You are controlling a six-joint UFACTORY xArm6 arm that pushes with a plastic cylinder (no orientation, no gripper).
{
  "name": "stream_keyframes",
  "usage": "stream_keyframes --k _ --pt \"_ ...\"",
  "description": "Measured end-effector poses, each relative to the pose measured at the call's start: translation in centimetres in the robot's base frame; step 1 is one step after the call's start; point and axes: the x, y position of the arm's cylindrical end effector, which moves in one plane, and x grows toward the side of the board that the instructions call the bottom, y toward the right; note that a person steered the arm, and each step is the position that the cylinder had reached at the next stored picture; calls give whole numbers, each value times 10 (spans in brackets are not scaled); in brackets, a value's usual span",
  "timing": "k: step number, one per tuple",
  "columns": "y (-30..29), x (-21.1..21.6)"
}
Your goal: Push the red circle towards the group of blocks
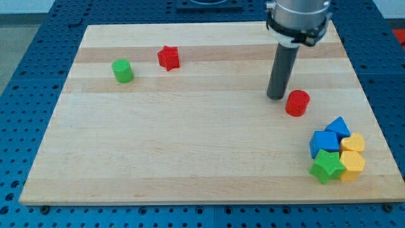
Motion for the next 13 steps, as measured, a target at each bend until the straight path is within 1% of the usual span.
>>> stream_keyframes --k 1,2,3,4,5,6,7,8,11,12,13 --pt "5 -30" --pt "33 -20" --pt "55 5" --pt "66 32" --pt "66 33" --pt "64 7" --pt "60 -7" --pt "49 1" --pt "58 47" --pt "50 45" --pt "6 26"
